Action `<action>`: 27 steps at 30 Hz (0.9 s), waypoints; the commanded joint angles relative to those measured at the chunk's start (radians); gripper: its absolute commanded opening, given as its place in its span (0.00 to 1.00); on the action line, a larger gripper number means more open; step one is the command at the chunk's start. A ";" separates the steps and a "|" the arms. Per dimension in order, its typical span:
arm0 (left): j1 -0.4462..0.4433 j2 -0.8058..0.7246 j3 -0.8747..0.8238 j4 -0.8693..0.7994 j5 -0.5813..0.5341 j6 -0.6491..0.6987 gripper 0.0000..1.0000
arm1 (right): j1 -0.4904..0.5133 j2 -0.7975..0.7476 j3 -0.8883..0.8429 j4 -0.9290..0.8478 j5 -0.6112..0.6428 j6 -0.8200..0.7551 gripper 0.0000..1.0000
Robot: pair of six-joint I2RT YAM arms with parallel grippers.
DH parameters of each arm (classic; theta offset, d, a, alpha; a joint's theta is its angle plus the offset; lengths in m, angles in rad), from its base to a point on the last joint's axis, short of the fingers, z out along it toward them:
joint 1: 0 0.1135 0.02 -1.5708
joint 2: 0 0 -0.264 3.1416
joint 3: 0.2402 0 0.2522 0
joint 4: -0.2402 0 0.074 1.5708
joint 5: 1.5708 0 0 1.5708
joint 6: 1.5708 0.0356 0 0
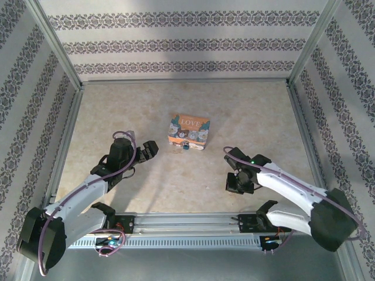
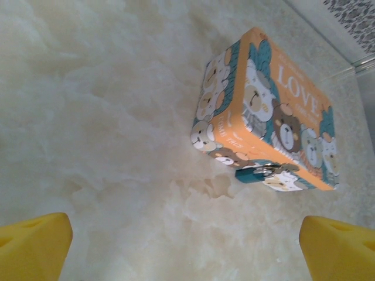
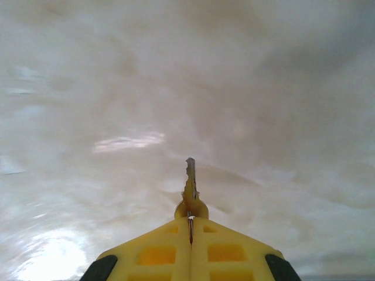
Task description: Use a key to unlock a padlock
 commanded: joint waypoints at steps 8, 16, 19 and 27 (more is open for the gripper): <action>0.008 -0.031 0.109 -0.006 0.104 -0.061 0.99 | 0.033 -0.152 0.182 0.130 0.069 -0.195 0.00; 0.002 0.026 0.210 0.078 0.298 -0.093 0.96 | 0.135 -0.132 0.227 0.472 0.077 -0.399 0.00; -0.020 0.056 0.240 0.136 0.355 -0.104 0.91 | 0.183 -0.098 0.235 0.599 0.087 -0.475 0.00; -0.123 0.125 0.321 0.184 0.423 -0.051 0.74 | 0.242 -0.008 0.246 0.775 0.103 -0.562 0.00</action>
